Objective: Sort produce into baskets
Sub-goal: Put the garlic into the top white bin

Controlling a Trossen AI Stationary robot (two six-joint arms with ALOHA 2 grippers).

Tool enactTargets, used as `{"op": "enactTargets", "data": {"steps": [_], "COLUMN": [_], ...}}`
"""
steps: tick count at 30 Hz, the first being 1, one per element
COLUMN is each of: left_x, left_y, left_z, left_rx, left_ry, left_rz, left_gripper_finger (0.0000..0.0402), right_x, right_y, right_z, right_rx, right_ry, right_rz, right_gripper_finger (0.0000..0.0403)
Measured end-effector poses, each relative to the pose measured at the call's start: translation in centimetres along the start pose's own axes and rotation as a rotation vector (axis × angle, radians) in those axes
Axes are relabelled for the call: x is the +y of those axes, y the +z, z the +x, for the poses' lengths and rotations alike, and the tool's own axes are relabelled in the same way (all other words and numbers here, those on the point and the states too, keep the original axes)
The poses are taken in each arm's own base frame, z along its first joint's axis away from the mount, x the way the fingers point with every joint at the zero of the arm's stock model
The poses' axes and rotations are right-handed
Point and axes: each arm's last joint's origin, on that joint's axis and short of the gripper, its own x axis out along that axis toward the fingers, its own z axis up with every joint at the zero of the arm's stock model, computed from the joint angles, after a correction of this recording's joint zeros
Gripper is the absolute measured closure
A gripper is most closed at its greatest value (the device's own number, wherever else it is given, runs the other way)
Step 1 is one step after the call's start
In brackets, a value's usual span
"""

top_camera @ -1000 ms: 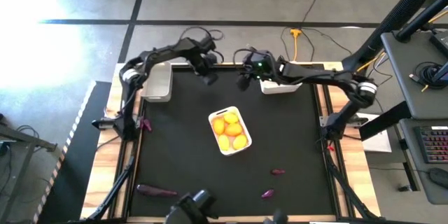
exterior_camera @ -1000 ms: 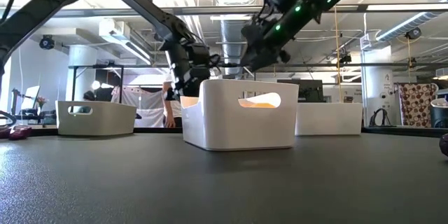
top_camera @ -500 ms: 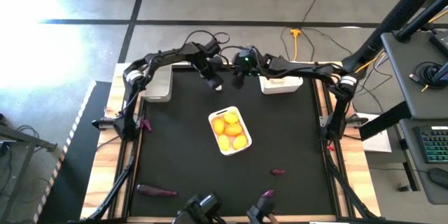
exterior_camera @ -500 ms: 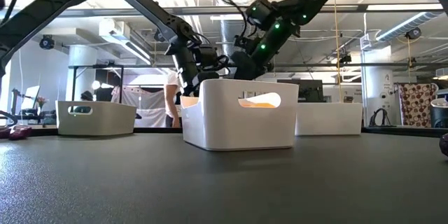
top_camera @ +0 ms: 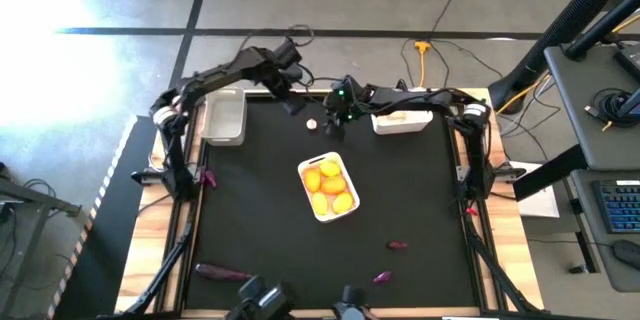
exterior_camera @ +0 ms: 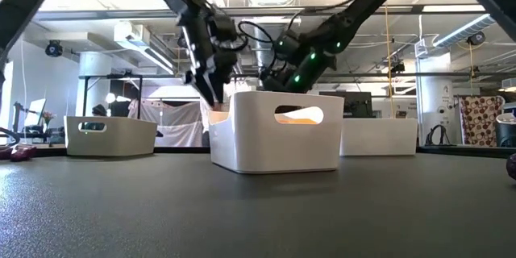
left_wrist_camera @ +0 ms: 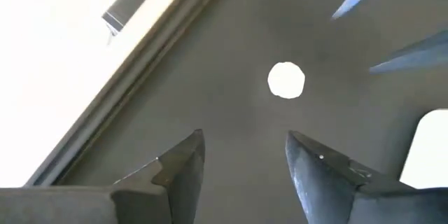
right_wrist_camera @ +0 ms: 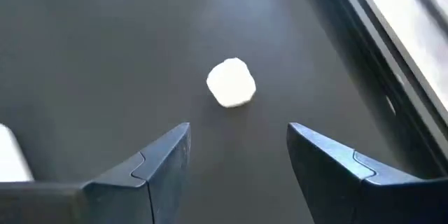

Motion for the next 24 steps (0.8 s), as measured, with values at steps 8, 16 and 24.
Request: {"op": "enactTargets", "data": {"steps": [8, 16, 24], "left_x": [-0.4, 0.1, 0.1], "left_y": [-1.4, -4.2, -5.4], "left_z": [-4.7, -7.6, -10.0], "left_rx": [-0.094, -0.183, -0.296], "left_ry": [0.033, 0.215, 0.238], "left_rz": [-0.075, -0.131, -0.178], "left_gripper_finger": [0.0221, 0.0221, 0.0222], "right_x": [-0.4, -0.4, -0.6], "right_y": [-0.7, -0.8, -0.7], "right_z": [2.4, 3.4, 4.5], "right_rx": [-0.038, -0.086, -0.153], "right_ry": [-0.009, 0.003, -0.005], "right_rz": [-0.061, -0.111, -0.057], "right_gripper_finger": [0.0175, 0.0175, 0.0185]}}
